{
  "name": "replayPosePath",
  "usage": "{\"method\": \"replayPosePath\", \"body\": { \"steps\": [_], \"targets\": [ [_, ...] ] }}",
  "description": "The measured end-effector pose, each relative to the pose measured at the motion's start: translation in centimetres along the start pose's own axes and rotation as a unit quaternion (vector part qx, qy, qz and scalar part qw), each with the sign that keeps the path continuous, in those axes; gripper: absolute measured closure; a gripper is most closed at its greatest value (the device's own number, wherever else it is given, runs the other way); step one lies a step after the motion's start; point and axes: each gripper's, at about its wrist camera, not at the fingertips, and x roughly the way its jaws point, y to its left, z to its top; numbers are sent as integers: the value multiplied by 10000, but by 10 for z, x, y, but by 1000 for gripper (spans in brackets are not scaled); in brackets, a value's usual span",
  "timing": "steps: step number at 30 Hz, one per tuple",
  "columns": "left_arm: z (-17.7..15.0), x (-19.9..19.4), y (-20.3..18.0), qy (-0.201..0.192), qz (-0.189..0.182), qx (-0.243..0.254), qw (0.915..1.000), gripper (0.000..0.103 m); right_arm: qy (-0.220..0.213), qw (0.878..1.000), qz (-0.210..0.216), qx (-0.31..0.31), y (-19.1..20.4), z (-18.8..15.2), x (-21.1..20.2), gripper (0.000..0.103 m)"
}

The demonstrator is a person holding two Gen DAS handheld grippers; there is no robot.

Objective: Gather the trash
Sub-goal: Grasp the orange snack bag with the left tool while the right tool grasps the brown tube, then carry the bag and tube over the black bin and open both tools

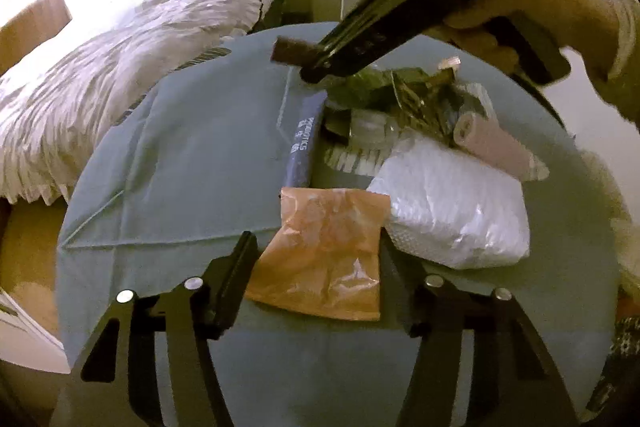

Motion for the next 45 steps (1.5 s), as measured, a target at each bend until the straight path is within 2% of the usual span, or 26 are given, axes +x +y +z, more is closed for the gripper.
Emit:
{"method": "replayPosePath", "body": {
  "steps": [4, 7, 9, 14, 17, 21, 24, 27, 30, 36, 39, 45],
  "targets": [
    [-3, -17, 2, -254, 45, -257, 9993, 49, -682, 9963, 172, 498, -18, -10, -35, 74],
    [-2, -35, 1, -504, 35, -448, 9977, 49, -1403, 9844, 426, 974, -35, -27, -77, 75],
    [2, -49, -2, -692, -11, -582, 9959, 49, -1730, 9754, 609, 1221, -44, -39, -98, 75],
    [27, -67, -20, -1022, -253, -693, 9920, 49, -2484, 9403, 1211, 1987, -73, -88, -148, 75],
    [53, -67, -42, -1209, -498, -674, 9891, 49, -2825, 9156, 1348, 2523, -95, -132, -167, 75],
    [91, -55, -91, -1403, -831, -425, 9857, 48, -3138, 8853, 991, 3286, -129, -203, -182, 75],
    [121, -39, -132, -1496, -1150, -229, 9818, 48, -3316, 8552, 573, 3943, -159, -266, -190, 75],
    [152, -15, -178, -1505, -1470, -33, 9776, 48, -3481, 8193, 0, 4556, -189, -335, -200, 75],
    [172, 6, -215, -1458, -1673, 83, 9750, 48, -3513, 7930, -388, 4961, -210, -384, -201, 75],
    [203, 55, -284, -1231, -1886, 283, 9739, 48, -3446, 7618, -750, 5434, -234, -447, -184, 75],
    [208, 81, -310, -993, -1915, 415, 9756, 48, -3378, 7537, -771, 5585, -242, -460, -164, 75],
    [214, 112, -337, -648, -1870, 551, 9787, 48, -3307, 7386, -746, 5828, -245, -485, -139, 75]
  ]
}}
